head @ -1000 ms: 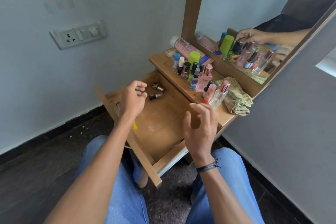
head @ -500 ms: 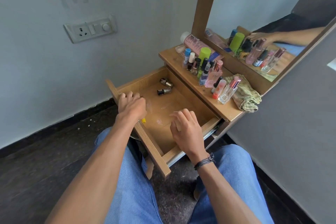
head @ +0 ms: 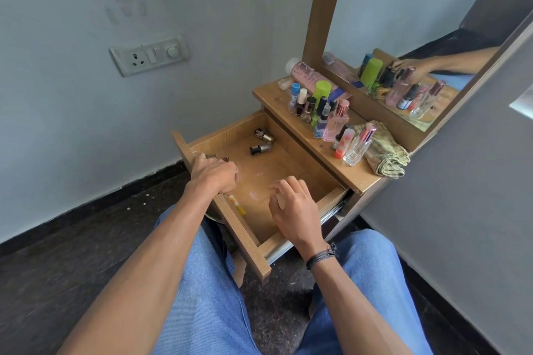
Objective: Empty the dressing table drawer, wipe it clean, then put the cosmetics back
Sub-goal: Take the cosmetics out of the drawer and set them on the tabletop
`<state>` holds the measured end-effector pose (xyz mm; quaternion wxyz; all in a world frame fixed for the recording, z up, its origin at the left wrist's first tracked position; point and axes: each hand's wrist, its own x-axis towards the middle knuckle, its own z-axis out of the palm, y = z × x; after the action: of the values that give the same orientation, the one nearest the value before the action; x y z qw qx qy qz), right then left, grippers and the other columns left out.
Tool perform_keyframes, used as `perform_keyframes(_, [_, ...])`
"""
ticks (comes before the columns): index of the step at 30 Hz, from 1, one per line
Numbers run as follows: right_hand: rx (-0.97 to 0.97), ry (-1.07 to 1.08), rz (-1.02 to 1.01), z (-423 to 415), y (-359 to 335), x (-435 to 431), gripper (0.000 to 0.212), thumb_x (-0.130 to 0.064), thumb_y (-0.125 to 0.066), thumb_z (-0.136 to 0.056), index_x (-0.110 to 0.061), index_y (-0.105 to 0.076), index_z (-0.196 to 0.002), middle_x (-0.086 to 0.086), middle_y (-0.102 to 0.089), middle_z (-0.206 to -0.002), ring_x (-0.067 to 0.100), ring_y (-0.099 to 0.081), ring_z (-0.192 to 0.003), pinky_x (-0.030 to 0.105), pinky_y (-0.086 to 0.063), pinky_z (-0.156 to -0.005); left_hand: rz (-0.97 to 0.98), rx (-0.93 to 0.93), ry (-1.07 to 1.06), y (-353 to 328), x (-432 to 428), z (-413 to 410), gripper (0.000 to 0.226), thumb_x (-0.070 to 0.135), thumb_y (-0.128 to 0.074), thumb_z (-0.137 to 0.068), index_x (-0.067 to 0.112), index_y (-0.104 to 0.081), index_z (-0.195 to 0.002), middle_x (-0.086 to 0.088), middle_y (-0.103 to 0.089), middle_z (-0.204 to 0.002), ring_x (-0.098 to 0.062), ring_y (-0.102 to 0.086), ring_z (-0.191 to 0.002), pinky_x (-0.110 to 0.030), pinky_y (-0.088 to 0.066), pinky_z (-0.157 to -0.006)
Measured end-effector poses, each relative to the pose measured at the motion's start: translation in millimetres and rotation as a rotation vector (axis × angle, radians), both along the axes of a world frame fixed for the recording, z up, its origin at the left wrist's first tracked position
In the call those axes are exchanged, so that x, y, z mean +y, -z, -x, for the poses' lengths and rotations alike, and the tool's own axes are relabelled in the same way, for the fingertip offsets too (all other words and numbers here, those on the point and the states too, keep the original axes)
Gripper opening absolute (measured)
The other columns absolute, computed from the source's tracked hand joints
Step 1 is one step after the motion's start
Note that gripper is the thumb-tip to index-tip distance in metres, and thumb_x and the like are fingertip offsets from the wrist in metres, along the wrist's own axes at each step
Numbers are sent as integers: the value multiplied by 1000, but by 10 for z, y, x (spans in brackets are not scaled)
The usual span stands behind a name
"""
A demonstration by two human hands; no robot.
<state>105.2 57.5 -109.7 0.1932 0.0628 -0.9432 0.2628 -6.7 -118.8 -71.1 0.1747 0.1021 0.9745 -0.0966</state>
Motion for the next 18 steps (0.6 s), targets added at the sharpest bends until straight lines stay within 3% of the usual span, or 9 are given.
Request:
perform_keyframes(3, [-15,5,-7,-3,4,-1,16,-14,-66,-91,-20,-68,-106,-8,-60,-101,11,-49,-89,19,-40,-64,0,-6,-1,-15,6,1,33,21,-62,-92,47,-65,-113,14,-70,-114,-15,-62,-112,-45,-27,-105])
perform_keyframes(7, [-30,4,4,-5,14,-2,16,-15,-66,-92,-21,-67,-106,-9,-60,-102,11,-50,-90,21,-44,-64,-56,67,8,-5,-26,-20,33,17,-59,-93,45,-67,-108,15,-71,-112,-13,-64,-105,-43,-31,-102])
perform_keyframes(10, [-56,22,5,-9,18,5,16,-18,-64,-92,-23,-66,-108,-11,-58,-100,10,-49,-89,23,-47,-64,-371,104,-86,-34,-65,11,30,16,-58,-98,40,-67,-114,14,-69,-119,-9,-64,-96,-38,-41,-98])
perform_keyframes(11, [-61,26,7,-7,19,8,16,-19,-64,-92,-23,-66,-108,-11,-58,-100,10,-49,-89,23,-46,-63,-538,87,-140,-86,-50,45,27,17,-61,-99,37,-66,-116,12,-67,-119,-6,-62,-88,-33,-47,-90])
perform_keyframes(13, [-71,29,9,-5,19,7,17,-20,-63,-92,-23,-66,-109,-11,-58,-100,10,-49,-89,22,-45,-62,-843,85,-217,-259,67,145,25,17,-66,-97,23,-65,-122,6,-65,-117,-2,-59,-80,-19,-45,-70])
perform_keyframes(18, [-83,46,20,-10,28,13,16,-21,-63,-93,-23,-66,-109,-10,-59,-100,8,-49,-88,21,-45,-61,-1223,176,-241,-673,569,515,40,14,-72,-93,17,-63,-132,2,-67,-123,-12,-65,-106,-24,-49,-91])
